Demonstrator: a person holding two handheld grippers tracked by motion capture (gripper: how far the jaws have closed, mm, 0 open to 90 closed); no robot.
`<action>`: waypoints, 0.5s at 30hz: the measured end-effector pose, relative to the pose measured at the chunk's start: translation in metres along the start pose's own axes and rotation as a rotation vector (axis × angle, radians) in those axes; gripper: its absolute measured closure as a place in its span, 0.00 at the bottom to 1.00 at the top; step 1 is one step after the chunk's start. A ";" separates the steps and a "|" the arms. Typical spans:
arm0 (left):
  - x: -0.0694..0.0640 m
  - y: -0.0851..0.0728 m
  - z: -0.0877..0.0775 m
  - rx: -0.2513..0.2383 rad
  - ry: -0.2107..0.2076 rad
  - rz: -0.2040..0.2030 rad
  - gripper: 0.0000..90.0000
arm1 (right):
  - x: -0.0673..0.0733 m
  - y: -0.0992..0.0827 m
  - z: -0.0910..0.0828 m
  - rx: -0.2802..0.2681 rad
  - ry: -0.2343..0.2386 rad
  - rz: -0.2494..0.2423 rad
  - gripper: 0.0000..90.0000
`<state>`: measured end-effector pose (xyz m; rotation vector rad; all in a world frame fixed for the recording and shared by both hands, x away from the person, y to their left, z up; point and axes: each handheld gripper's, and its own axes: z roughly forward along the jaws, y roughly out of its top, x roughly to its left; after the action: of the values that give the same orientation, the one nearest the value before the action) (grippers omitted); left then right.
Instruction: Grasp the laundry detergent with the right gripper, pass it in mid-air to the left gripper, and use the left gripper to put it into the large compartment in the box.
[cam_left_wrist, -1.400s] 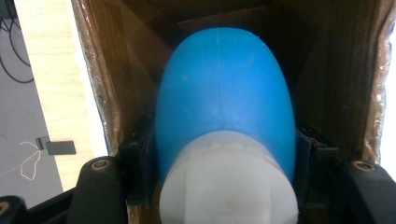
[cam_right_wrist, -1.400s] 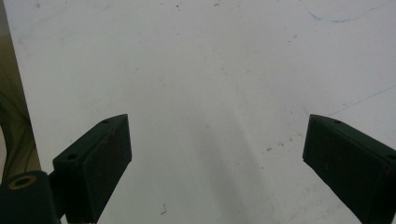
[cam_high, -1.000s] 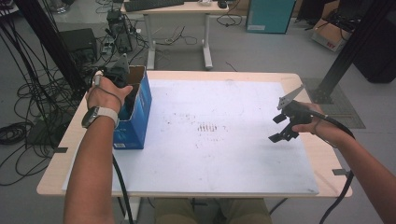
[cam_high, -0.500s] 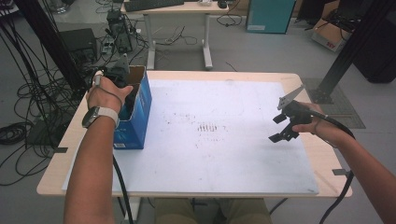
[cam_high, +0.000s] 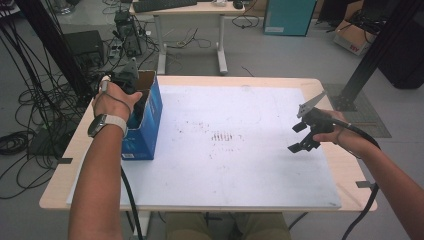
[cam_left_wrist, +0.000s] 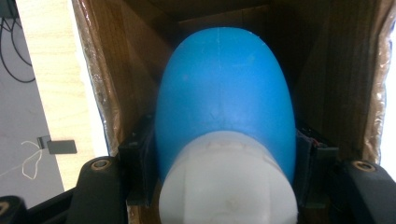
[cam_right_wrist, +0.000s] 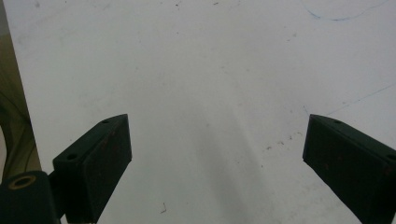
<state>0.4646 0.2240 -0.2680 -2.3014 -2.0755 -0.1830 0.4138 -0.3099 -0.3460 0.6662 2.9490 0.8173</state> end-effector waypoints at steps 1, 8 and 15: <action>0.000 0.000 0.000 0.003 -0.003 0.001 0.42 | 0.000 0.000 0.000 0.000 0.001 0.000 0.09; 0.000 0.000 0.000 -0.002 -0.001 0.000 0.42 | 0.000 0.000 0.000 0.000 0.000 -0.001 0.09; 0.000 0.000 0.000 -0.010 -0.002 0.001 0.42 | 0.000 0.000 0.000 0.003 -0.001 -0.001 0.09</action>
<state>0.4645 0.2239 -0.2683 -2.3089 -2.0798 -0.1910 0.4140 -0.3098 -0.3463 0.6649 2.9499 0.8118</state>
